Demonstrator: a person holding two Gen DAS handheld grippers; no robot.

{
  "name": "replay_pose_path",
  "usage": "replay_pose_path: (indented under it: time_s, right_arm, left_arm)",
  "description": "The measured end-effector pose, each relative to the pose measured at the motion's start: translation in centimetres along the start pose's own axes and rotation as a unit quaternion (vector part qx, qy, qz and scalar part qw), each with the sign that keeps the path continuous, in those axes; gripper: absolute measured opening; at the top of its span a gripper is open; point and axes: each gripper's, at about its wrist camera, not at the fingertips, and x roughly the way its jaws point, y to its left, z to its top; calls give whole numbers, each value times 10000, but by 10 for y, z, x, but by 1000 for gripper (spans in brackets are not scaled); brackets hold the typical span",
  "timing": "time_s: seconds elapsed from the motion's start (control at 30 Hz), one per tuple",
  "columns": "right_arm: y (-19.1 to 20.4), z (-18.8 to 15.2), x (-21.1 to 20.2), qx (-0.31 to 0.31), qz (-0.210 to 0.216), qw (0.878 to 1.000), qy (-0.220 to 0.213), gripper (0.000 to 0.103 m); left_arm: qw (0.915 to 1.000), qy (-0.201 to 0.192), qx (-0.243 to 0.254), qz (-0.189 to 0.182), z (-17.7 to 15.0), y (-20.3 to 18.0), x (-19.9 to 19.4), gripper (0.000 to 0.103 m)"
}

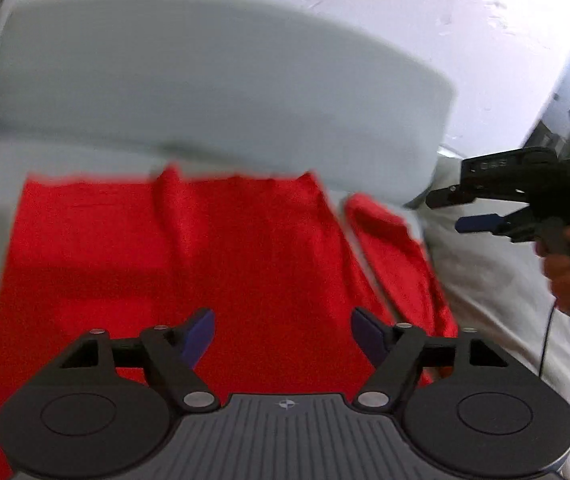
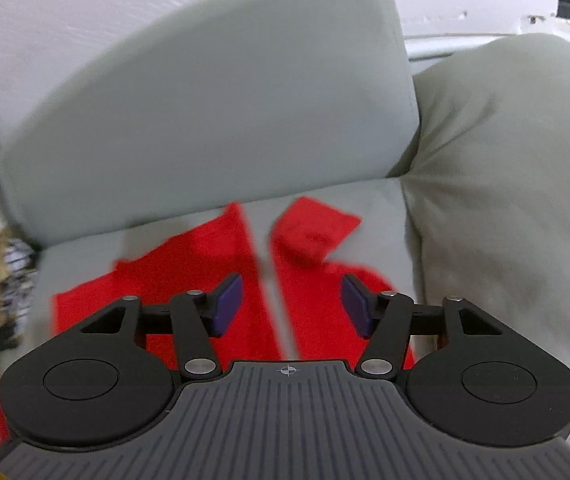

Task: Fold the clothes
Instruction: 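Grasp the T-shirt sleeve with the right gripper and pull it outward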

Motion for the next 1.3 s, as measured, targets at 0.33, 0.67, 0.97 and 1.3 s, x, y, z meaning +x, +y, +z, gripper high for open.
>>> replay_pose_path:
  time_s: [0.33, 0.67, 0.97, 1.3]
  right_arm:
    - [1, 11, 96, -516, -305, 9976, 349, 8]
    - [23, 0, -24, -1482, -3165, 9181, -1868, 7]
    - [-24, -7, -11, -1710, -5099, 8397, -756, 13]
    - [-41, 11, -61, 462, -724, 9947, -559, 56]
  left_arm:
    - [9996, 3, 286, -31, -5, 3, 7, 69]
    - [9984, -129, 444, -310, -10, -9, -7, 69]
    - [9942, 47, 786, -729, -21, -33, -6, 69]
    - [9953, 291, 595, -702, -18, -24, 4, 69]
